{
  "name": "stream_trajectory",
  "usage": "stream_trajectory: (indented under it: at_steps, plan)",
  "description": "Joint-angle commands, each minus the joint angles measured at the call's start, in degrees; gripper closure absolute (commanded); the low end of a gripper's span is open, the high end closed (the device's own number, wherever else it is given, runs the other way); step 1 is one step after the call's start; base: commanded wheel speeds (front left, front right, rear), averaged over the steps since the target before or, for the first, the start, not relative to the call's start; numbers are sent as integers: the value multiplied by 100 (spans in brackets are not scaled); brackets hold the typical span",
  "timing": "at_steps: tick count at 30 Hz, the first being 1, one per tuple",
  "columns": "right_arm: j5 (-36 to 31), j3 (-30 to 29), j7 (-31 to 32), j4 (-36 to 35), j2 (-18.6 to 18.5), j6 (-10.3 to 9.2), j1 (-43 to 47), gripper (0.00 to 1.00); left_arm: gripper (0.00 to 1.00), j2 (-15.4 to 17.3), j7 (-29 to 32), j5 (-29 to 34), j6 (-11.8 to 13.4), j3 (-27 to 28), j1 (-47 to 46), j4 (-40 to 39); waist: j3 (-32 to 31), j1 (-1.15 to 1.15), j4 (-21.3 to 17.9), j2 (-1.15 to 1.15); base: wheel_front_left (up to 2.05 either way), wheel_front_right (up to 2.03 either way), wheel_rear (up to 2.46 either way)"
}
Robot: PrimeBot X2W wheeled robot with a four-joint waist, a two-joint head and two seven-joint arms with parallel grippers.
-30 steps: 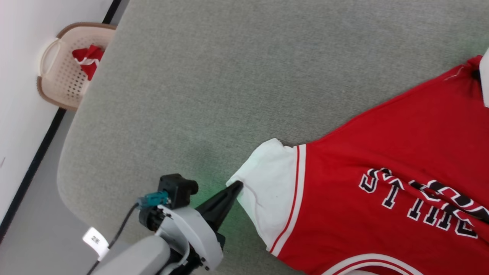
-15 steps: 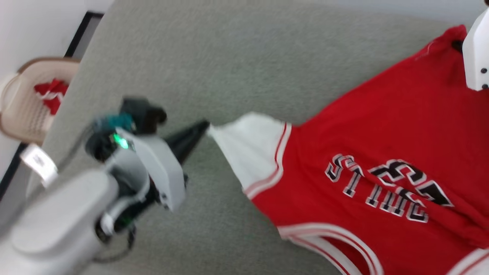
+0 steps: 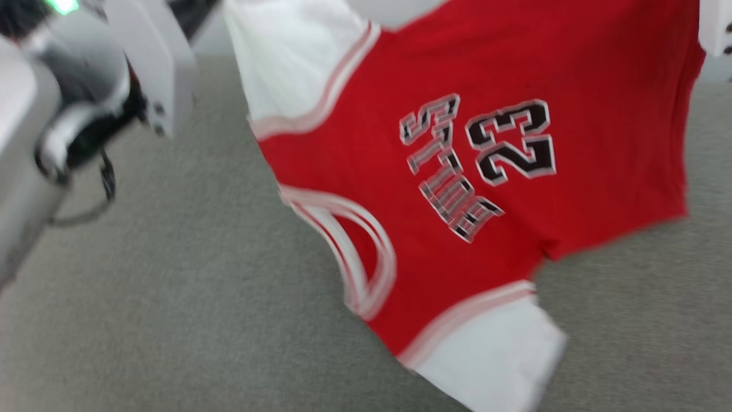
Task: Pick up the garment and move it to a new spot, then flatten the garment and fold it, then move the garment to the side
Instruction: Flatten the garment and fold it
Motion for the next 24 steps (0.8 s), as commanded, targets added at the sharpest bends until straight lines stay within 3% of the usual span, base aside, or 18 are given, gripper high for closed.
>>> stream_trajectory:
  at_steps: [1, 7, 15, 24]
  plan:
    - [-66, -24, -88, 56, 77, -6, -68, 100, 100, -15, 14, 111, -46, -1, -173, 130, -375, 0, -367, 0, 0, 0, 0]
    - [-233, -225, -543, 409, 351, -6, -307, 100, 100, -280, -171, 492, -319, -34, -1120, 992, -686, 0, -626, 0, 0, 0, 0]
    - [-313, -169, -608, 494, 480, -6, -459, 100, 100, -591, -533, 695, -504, -147, -1983, 1988, -847, 0, -850, 0, 0, 0, 0]
    - [-293, -312, -544, 348, 376, -7, -714, 100, 100, -710, -1052, 890, -550, -369, -2826, 2619, -217, 0, -1001, 0, 0, 0, 0]
